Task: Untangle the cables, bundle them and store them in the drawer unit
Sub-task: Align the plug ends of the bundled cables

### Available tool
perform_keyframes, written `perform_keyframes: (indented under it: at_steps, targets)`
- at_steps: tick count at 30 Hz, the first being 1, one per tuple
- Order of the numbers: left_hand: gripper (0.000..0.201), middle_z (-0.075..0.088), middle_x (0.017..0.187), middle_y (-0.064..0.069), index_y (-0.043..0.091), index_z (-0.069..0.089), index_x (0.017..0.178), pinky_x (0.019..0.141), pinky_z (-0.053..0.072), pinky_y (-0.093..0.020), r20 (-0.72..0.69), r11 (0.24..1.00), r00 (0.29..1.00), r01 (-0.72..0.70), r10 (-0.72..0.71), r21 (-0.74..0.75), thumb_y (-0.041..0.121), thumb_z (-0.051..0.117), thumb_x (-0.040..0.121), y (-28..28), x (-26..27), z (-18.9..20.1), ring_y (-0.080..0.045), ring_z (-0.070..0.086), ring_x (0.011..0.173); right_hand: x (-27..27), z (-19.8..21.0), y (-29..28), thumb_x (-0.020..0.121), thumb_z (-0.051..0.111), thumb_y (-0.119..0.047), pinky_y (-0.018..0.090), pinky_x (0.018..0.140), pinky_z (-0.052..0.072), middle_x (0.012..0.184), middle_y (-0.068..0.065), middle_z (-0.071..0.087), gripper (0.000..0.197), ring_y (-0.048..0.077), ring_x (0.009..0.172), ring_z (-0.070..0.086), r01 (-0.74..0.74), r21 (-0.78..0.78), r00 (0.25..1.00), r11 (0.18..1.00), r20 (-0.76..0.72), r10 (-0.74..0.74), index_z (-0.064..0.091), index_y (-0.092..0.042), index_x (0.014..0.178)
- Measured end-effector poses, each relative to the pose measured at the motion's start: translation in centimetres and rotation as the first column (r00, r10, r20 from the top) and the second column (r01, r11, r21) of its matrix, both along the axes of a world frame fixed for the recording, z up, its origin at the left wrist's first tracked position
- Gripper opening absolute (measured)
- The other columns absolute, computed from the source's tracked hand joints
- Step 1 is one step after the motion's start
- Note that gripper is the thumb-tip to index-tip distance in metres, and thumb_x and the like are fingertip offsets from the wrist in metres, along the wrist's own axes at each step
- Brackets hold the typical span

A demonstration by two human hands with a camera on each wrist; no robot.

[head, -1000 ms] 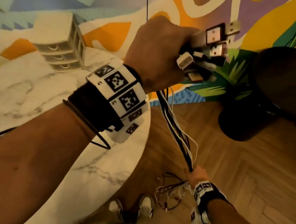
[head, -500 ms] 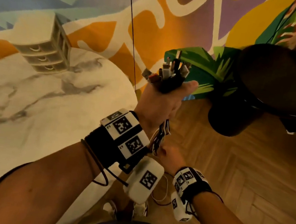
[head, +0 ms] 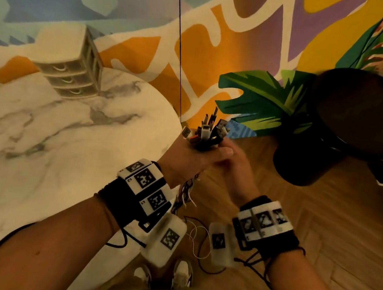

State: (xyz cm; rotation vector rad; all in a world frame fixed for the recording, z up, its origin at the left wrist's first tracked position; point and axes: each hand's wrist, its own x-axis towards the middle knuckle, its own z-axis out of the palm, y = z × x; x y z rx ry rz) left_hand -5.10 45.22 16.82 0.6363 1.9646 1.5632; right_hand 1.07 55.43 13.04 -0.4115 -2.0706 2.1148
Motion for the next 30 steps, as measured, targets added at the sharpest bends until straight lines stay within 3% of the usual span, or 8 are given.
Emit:
perform_keyframes:
  at_steps: [2,5,8,11,16,20,27,30]
  targets:
    - [0.006,0.065,0.073,-0.010,0.018,0.064,0.083,0.070,0.053,-0.037,-0.036,0.998,0.998,0.042,-0.044,-0.052,0.014,0.069,0.083,-0.5,-0.1,-0.4,-0.021,0.063,0.073,-0.6,2.8,0.9,0.086,0.036,-0.046,0.040,0.098,0.047,0.121,0.009,0.061,0.055,0.018,0.111,0.060,0.069,-0.056,0.994,0.996,-0.082,-0.074,0.054,-0.013,0.126]
    - [0.012,0.059,0.074,-0.009,0.019,0.057,0.081,0.068,0.048,-0.017,-0.075,0.982,0.992,0.085,-0.099,-0.170,0.018,0.069,0.083,-0.6,0.2,-0.6,-0.002,0.058,0.067,-1.4,5.8,0.7,0.098,0.026,-0.046,0.032,0.103,0.043,0.124,0.001,0.062,0.052,0.009,0.114,0.058,-0.048,0.200,0.994,0.979,-0.083,0.066,0.053,-0.015,0.131]
    - [0.012,0.063,0.086,-0.015,0.020,0.059,0.088,0.077,0.050,-0.041,-0.020,0.985,0.996,0.078,-0.083,-0.156,0.013,0.067,0.083,-0.5,0.3,-0.1,-0.030,0.059,0.080,-1.4,5.9,-0.4,0.103,0.025,-0.032,0.024,0.103,0.039,0.120,-0.004,0.065,0.043,0.004,0.115,0.056,-0.038,0.255,0.995,0.966,-0.077,0.060,0.060,-0.017,0.123]
    - [0.020,0.057,0.069,-0.007,0.025,0.055,0.076,0.059,0.047,-0.037,0.030,0.990,0.997,0.068,-0.064,-0.121,0.009,0.066,0.083,-0.9,0.0,0.3,-0.026,0.051,0.062,-0.9,4.7,-1.1,0.103,0.026,-0.030,0.010,0.101,0.034,0.127,-0.011,0.060,0.042,-0.004,0.120,0.050,0.013,0.249,0.992,0.968,-0.125,0.019,0.062,-0.018,0.122]
    - [0.008,0.057,0.098,-0.042,0.018,0.064,0.080,0.081,0.046,-0.063,0.102,0.999,0.994,0.041,-0.040,-0.009,0.018,0.072,0.078,-1.1,0.3,-0.2,-0.057,0.055,0.088,-0.6,3.4,-1.8,0.102,0.028,-0.033,0.014,0.103,0.035,0.132,-0.008,0.057,0.042,0.003,0.122,0.049,0.009,0.212,0.997,0.977,-0.078,0.007,0.056,-0.021,0.130]
    - [0.024,0.062,0.109,-0.018,0.002,0.060,0.111,0.081,0.053,-0.025,0.074,0.995,0.995,0.072,-0.067,-0.068,0.000,0.059,0.087,-1.0,0.1,-0.8,-0.016,0.059,0.089,-1.5,3.9,-1.6,0.101,0.035,-0.032,0.004,0.097,0.034,0.132,-0.010,0.056,0.037,-0.003,0.121,0.048,-0.025,0.327,0.997,0.945,-0.065,0.049,0.055,-0.021,0.130]
    - [0.035,0.055,0.094,0.000,-0.011,0.045,0.125,0.094,0.047,-0.027,0.067,0.998,0.998,-0.014,0.017,-0.057,-0.001,0.050,0.091,-0.7,-0.2,-1.3,-0.004,0.051,0.088,-1.2,4.9,-2.3,0.100,0.037,-0.033,0.035,0.095,0.047,0.125,0.010,0.062,0.038,0.020,0.113,0.057,-0.074,0.633,0.994,0.771,-0.019,0.111,0.064,-0.013,0.118]
    - [0.038,0.057,0.093,0.007,-0.002,0.051,0.122,0.079,0.053,-0.019,0.063,0.998,0.997,0.049,-0.046,-0.047,-0.006,0.059,0.084,-1.5,-0.2,-1.8,0.000,0.056,0.081,-0.9,5.0,-2.0,0.100,0.031,-0.039,0.023,0.105,0.033,0.142,-0.001,0.048,0.042,0.010,0.130,0.042,-0.186,0.635,0.982,0.750,0.117,0.145,0.053,-0.024,0.133]
